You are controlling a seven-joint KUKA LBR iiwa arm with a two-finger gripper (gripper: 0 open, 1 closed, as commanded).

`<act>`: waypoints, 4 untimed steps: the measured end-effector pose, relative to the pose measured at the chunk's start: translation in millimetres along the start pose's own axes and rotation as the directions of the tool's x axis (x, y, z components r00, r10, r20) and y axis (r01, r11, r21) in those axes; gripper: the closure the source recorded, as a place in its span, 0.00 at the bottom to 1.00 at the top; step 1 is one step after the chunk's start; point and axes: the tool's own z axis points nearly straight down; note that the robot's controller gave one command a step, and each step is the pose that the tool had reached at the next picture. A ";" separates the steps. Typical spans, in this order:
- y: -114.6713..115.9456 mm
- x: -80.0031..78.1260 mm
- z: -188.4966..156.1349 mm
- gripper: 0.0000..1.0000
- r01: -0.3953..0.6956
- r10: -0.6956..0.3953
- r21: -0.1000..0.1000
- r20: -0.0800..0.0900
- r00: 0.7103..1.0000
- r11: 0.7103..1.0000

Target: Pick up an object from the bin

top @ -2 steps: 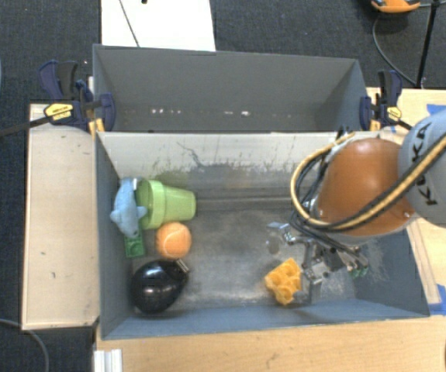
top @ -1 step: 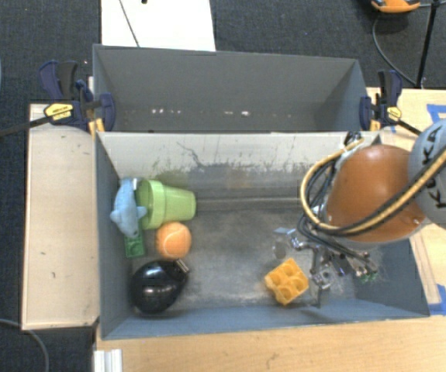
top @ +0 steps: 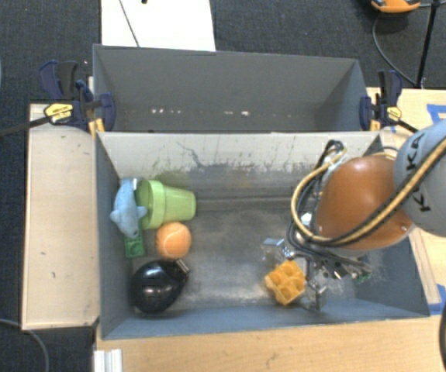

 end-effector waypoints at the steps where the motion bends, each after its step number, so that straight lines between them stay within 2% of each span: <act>1: 0.7 -1.1 15.0 1.00 0.000 0.000 0.002 0.003 1.000 1.000; 3: 1.7 -0.1 11.2 1.00 -0.001 0.001 0.000 0.001 1.000 1.000; 4: 3.7 2.1 -8.7 1.00 -0.002 0.002 -0.007 -0.007 1.000 1.000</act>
Offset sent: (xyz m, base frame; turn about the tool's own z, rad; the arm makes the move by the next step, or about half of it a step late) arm 0.0000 0.0000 0.0000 0.0000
